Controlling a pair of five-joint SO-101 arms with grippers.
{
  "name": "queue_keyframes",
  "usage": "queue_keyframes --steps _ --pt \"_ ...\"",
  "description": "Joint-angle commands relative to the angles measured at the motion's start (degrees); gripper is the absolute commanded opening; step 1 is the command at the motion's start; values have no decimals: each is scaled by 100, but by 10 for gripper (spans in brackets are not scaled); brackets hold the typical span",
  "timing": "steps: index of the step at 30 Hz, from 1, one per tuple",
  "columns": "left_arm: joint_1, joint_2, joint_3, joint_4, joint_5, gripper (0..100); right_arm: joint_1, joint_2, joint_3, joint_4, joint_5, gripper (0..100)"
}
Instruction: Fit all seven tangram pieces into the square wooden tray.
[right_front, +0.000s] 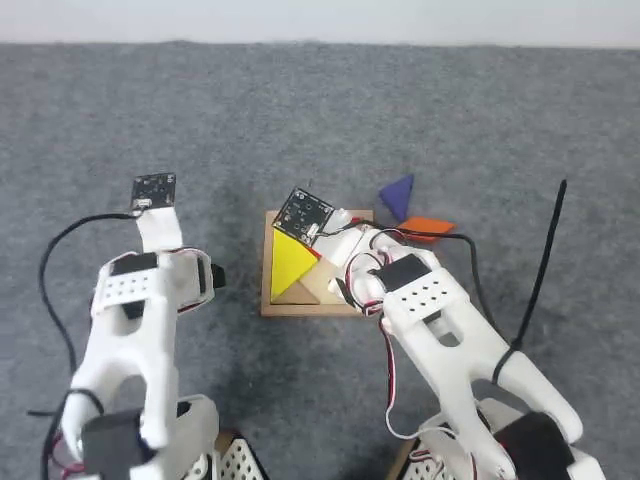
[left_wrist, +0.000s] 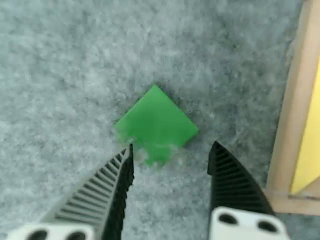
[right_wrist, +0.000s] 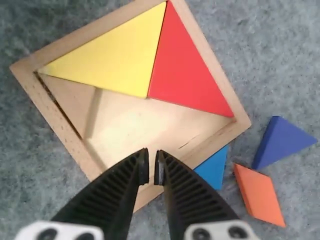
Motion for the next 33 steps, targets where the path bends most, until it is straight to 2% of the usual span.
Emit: queue_keyframes --steps 1,4,10,14,19,23,27,33 --pt "44 53 -338 53 -105 239 22 -312 -53 -136 -62 41" --pt "44 70 -338 79 -158 239 22 -312 -44 -154 -62 41" --pt "88 97 -356 88 -862 239 31 -312 -44 -163 -62 41" --pt "202 105 -338 88 -1556 239 31 -312 -44 -171 -62 41" --pt "659 114 -321 18 -2426 231 31 -312 -44 -180 -62 41" --pt "668 176 -312 79 -2479 180 31 -312 -35 -180 -62 41" --pt "668 484 -549 229 -2505 176 31 -312 -35 -180 -53 41" --pt "554 1020 -1051 615 -3077 174 31 -312 -35 -171 -35 41"
